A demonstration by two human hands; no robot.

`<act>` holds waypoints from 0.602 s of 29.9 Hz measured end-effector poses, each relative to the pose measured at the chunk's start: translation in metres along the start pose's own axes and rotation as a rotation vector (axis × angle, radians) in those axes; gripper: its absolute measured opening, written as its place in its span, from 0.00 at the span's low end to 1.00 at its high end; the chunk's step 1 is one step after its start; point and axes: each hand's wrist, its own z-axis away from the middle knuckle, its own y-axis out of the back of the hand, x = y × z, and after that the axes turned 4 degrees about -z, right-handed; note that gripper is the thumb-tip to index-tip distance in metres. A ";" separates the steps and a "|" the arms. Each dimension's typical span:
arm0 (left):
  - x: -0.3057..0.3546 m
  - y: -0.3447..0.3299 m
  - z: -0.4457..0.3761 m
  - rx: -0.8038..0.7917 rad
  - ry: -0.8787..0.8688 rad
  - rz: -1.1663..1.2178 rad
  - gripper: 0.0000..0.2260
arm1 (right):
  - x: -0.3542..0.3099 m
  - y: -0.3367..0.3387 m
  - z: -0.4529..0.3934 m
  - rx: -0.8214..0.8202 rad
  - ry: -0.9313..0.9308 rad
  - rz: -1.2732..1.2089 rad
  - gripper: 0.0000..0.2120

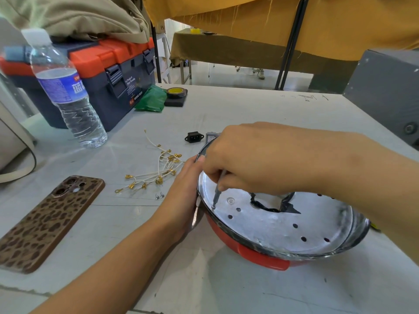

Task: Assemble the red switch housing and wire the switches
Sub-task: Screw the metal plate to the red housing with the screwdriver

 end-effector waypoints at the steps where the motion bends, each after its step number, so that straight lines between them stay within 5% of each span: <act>1: -0.002 0.001 -0.001 -0.002 -0.007 -0.001 0.17 | 0.000 0.000 0.000 0.012 0.002 0.007 0.17; 7: -0.005 0.002 -0.002 -0.004 -0.015 -0.004 0.12 | -0.001 -0.001 -0.003 0.017 -0.040 -0.039 0.18; 12: 0.001 -0.002 0.002 -0.012 -0.023 0.031 0.30 | -0.001 0.000 -0.008 -0.025 -0.122 -0.115 0.17; 18: 0.004 -0.004 0.001 0.024 0.044 0.049 0.19 | -0.002 -0.001 -0.006 -0.047 -0.123 -0.078 0.14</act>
